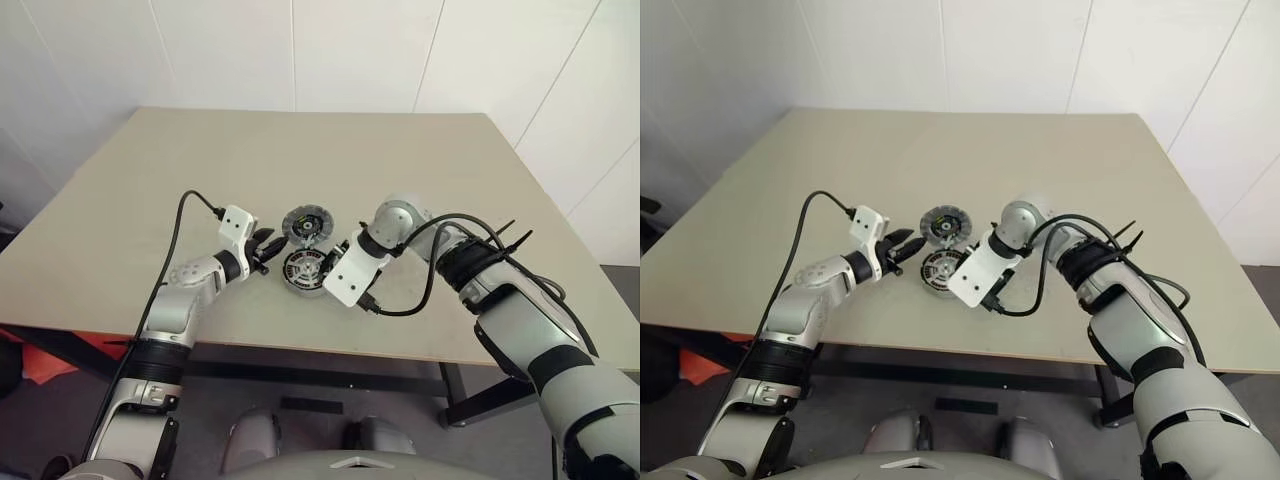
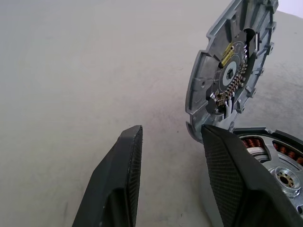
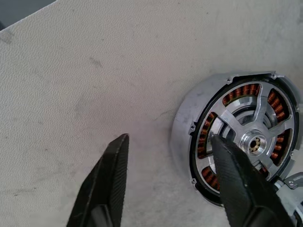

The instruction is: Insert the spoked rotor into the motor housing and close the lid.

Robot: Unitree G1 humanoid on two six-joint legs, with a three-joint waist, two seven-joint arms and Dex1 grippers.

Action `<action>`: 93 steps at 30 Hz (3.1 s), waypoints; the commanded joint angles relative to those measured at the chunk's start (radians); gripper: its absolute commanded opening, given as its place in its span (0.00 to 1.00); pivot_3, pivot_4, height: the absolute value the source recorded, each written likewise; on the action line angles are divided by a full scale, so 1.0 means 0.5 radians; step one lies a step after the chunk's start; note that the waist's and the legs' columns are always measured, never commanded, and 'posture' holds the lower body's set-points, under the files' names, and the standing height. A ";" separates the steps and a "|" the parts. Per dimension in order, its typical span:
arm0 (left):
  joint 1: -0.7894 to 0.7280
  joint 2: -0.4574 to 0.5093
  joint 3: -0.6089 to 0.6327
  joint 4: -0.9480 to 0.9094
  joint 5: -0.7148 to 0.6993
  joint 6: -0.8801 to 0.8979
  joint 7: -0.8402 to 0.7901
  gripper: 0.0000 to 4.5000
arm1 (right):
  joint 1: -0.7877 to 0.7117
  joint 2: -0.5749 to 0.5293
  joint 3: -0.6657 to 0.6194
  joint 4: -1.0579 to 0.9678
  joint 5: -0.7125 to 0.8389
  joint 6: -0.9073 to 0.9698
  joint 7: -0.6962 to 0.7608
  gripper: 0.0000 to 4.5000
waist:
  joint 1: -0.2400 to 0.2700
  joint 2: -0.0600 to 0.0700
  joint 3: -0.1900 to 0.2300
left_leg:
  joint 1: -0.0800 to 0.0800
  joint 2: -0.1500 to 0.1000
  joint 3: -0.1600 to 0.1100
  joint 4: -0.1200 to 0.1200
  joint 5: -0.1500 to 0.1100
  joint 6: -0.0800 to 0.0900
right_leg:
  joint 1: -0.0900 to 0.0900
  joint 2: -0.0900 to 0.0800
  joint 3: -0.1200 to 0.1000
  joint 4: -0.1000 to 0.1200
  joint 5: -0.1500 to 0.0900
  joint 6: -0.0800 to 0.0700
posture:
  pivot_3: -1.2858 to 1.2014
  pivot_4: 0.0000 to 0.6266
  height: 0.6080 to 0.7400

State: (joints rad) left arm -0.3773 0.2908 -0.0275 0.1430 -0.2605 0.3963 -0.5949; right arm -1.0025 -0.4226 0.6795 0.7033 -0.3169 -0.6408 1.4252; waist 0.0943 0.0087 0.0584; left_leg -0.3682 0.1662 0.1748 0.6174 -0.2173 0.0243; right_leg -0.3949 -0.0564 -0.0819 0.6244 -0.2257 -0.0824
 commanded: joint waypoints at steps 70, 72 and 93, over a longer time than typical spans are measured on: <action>0.032 -0.098 0.033 0.059 0.047 -0.143 0.045 0.46 | 0.166 -0.632 -0.584 -1.272 0.662 2.911 0.284 0.00 | 0.029 -0.004 0.002 | -0.013 0.000 0.000 0.000 0.000 0.001 | -0.014 0.000 -0.001 -0.001 0.001 0.000 | 0.52 0.00 1.00; 0.039 -0.105 0.032 0.051 0.049 -0.139 0.048 0.46 | 0.191 -0.660 -0.562 -1.378 0.736 3.090 0.274 0.00 | 0.031 -0.004 0.002 | -0.012 0.000 0.000 0.000 0.000 0.001 | -0.013 0.000 -0.001 -0.001 0.000 0.000 | 0.52 0.00 1.00; 0.113 -0.079 0.061 -0.043 0.041 -0.110 0.082 0.46 | -0.101 -0.085 -0.538 -0.960 1.114 4.048 -0.630 0.00 | 0.068 -0.003 0.002 | -0.009 -0.001 -0.001 -0.004 0.003 -0.018 | -0.010 0.001 -0.001 -0.002 0.001 0.000 | 0.52 0.00 1.00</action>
State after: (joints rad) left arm -0.3140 0.2441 -0.0071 0.1663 -0.2320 0.3474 -0.5577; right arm -1.0185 -0.4728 0.4358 0.2300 0.2070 1.3965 1.1230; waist 0.1280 0.0071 0.0594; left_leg -0.3727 0.1660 0.1741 0.6155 -0.2154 0.0149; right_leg -0.3997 -0.0561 -0.0822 0.6234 -0.2253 -0.0823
